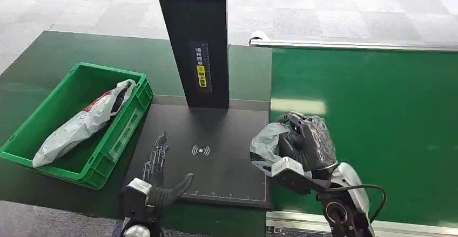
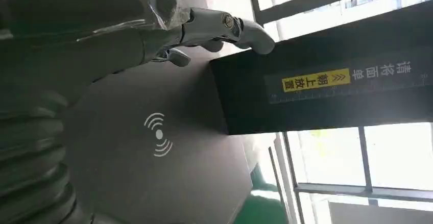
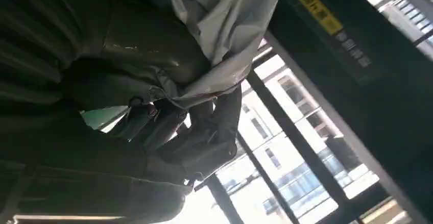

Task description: Moved the parcel from conveyor to table for the left to box.

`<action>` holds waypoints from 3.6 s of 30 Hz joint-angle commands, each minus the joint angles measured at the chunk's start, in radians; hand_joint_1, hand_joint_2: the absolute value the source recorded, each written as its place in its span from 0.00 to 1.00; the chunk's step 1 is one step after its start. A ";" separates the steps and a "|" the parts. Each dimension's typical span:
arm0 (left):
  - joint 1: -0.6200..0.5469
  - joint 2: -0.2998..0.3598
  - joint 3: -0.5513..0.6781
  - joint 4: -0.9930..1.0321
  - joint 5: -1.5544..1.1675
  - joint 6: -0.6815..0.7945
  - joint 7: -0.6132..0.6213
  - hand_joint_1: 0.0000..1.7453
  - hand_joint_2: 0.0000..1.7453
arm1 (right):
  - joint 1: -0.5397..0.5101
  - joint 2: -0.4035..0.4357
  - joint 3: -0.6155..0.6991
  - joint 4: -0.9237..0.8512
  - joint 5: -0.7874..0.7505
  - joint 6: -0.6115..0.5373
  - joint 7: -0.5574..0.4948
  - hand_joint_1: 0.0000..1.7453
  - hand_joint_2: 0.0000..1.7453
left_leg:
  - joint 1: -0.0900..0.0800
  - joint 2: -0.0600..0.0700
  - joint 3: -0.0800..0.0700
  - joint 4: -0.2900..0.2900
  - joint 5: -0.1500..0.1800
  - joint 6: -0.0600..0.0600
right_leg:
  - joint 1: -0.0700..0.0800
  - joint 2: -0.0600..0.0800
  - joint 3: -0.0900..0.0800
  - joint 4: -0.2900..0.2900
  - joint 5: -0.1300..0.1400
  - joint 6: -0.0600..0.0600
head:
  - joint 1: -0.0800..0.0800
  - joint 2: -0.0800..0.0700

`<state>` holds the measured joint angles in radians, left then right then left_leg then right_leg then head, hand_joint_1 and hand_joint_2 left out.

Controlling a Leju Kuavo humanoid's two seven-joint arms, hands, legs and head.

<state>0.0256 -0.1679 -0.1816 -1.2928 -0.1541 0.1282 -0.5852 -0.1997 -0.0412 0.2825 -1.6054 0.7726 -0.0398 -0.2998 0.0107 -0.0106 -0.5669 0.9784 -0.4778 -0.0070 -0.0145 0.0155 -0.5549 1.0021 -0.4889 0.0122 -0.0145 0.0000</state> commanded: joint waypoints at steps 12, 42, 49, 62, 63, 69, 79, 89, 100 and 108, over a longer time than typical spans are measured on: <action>-0.045 0.016 0.026 0.045 0.016 0.017 0.019 0.00 1.00 | -0.522 0.054 0.430 0.337 -0.143 0.120 0.017 1.00 1.00 | -0.001 0.004 0.000 0.000 0.000 0.000 | -0.001 0.002 -0.002 0.001 0.001 -0.001 | 0.000 0.000; -0.041 0.017 0.025 0.020 0.015 0.008 0.048 0.00 1.00 | -0.317 -0.009 0.567 0.712 -0.292 0.201 -0.097 0.00 1.00 | 0.001 -0.004 0.005 -0.004 0.001 0.000 | 0.001 -0.005 0.006 -0.005 0.001 -0.001 | 0.000 0.000; -0.043 0.014 0.030 0.017 0.004 -0.002 0.057 0.00 1.00 | -0.270 -0.041 0.540 0.660 -0.313 0.227 -0.093 0.00 1.00 | 0.000 -0.002 0.002 -0.001 0.000 0.000 | 0.000 -0.003 0.001 -0.001 0.000 0.000 | 0.000 0.000; 0.006 0.102 0.089 -0.047 -0.157 -0.022 0.043 0.00 1.00 | 0.060 -0.101 0.054 0.315 -0.648 0.393 -0.186 0.00 1.00 | 0.000 -0.004 0.002 -0.001 0.000 0.001 | 0.000 -0.005 0.002 -0.002 -0.001 -0.001 | 0.000 0.000; 0.008 0.112 0.102 -0.052 -0.177 -0.030 0.042 0.00 1.00 | 0.096 -0.100 -0.007 0.296 -0.681 0.399 -0.193 0.00 1.00 | 0.000 -0.004 0.002 -0.001 0.000 0.000 | 0.000 -0.005 0.002 -0.002 -0.001 -0.001 | 0.000 0.000; 0.044 0.155 0.151 -0.123 -0.233 -0.141 0.019 0.00 1.00 | 0.254 0.013 -0.378 0.175 -0.810 0.472 -0.192 0.00 1.00 | 0.000 -0.004 0.000 0.000 -0.001 0.000 | 0.000 -0.005 0.000 -0.001 -0.001 -0.001 | 0.000 0.000; 0.021 0.205 0.045 -0.114 -0.305 -0.177 0.010 0.00 1.00 | 0.307 0.066 -0.456 0.156 -0.707 0.414 -0.193 0.00 1.00 | 0.000 -0.003 0.000 0.000 -0.001 0.000 | 0.000 -0.004 0.000 -0.001 -0.001 -0.001 | 0.000 0.000; -0.010 0.202 -0.093 -0.037 -0.377 -0.215 0.018 0.00 1.00 | 0.280 0.075 -0.429 0.223 -0.710 0.392 -0.217 0.00 1.00 | 0.000 -0.002 0.002 -0.001 -0.001 0.000 | 0.000 -0.004 0.002 -0.003 0.000 -0.001 | 0.000 0.000; -0.047 0.213 -0.265 0.108 -0.491 -0.050 0.084 0.96 1.00 | 0.273 0.064 -0.376 0.226 -0.728 0.397 -0.202 0.00 1.00 | 0.000 0.000 0.004 -0.002 -0.001 0.000 | 0.000 -0.001 0.003 -0.003 0.000 -0.001 | 0.000 0.000; -0.069 0.213 -0.264 0.132 -0.518 0.010 0.112 1.00 1.00 | 0.248 0.050 -0.347 0.242 -0.735 0.384 -0.200 0.00 1.00 | 0.000 0.000 0.002 -0.001 -0.001 0.000 | 0.000 -0.001 0.001 -0.002 0.000 -0.001 | 0.000 0.000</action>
<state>-0.0086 0.0275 -0.3974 -1.2585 -0.6706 0.1243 -0.4860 0.0864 0.0153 -0.1019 -1.4260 0.0439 0.3555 -0.5035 0.0106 -0.0123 -0.5668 0.9785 -0.4790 -0.0075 -0.0148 0.0140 -0.5556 1.0015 -0.4897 0.0121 -0.0149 0.0000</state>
